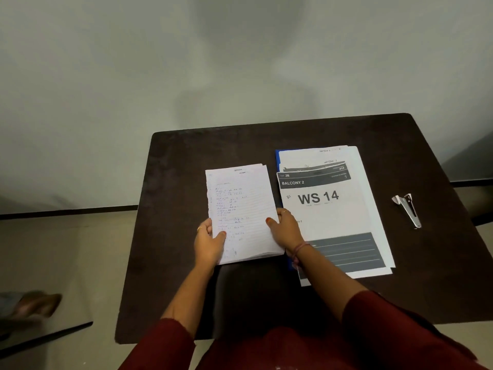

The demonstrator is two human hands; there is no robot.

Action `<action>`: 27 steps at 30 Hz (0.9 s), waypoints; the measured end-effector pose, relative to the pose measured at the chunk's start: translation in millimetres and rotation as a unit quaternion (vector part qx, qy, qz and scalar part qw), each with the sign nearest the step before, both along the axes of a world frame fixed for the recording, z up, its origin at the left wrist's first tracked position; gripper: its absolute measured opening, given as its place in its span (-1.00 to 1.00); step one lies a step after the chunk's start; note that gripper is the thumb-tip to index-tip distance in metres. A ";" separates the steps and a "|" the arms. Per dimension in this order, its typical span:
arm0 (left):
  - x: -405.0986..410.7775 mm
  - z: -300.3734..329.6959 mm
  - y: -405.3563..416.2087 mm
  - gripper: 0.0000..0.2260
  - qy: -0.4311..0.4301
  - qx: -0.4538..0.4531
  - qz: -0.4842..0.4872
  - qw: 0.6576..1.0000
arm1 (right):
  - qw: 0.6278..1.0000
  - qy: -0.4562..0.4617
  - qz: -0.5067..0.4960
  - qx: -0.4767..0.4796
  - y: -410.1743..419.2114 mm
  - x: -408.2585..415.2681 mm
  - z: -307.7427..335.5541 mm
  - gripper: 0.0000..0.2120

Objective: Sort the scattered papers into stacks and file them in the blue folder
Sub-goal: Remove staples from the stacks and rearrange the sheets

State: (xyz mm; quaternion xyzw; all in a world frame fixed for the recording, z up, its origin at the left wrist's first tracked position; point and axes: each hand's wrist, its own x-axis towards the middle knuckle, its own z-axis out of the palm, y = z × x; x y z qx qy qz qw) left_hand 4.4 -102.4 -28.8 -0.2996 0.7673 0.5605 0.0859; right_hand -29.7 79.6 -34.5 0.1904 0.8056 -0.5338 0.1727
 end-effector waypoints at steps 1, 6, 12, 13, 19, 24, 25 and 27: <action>-1.7 -0.6 -2.9 -0.53 0.000 -0.013 -0.005 1.000 | 1.000 -0.004 0.001 0.006 -4.8 -2.8 -1.1 -0.69; -11.9 -7.1 -10.8 -0.47 -0.029 -0.084 -0.033 0.995 | 0.999 -0.025 0.021 0.032 -18.2 -10.8 1.1 -0.58; -12.3 -14.9 -14.1 -0.37 -0.092 -0.128 -0.061 0.986 | 0.994 0.006 0.067 0.082 -22.3 -10.5 5.4 -0.59; -11.9 -15.4 -14.2 -0.36 -0.096 -0.135 -0.065 0.984 | 0.993 0.012 0.072 0.088 -21.6 -9.7 6.6 -0.59; -10.3 -9.0 -10.1 -0.37 -0.075 -0.163 -0.053 0.982 | 0.994 0.057 0.035 0.085 6.0 4.2 22.6 -0.43; -12.9 -1.7 9.3 -0.45 -0.009 -0.168 -0.059 0.984 | 0.992 0.063 -0.043 0.101 61.8 16.0 25.9 -0.53; -13.8 -0.5 16.2 -0.47 0.003 -0.156 -0.065 0.986 | 0.991 0.057 -0.054 0.106 74.6 17.0 26.2 -0.54; -14.8 2.4 30.4 -0.51 0.017 -0.121 -0.077 0.990 | 0.991 0.044 -0.073 0.107 97.9 18.3 26.6 -0.55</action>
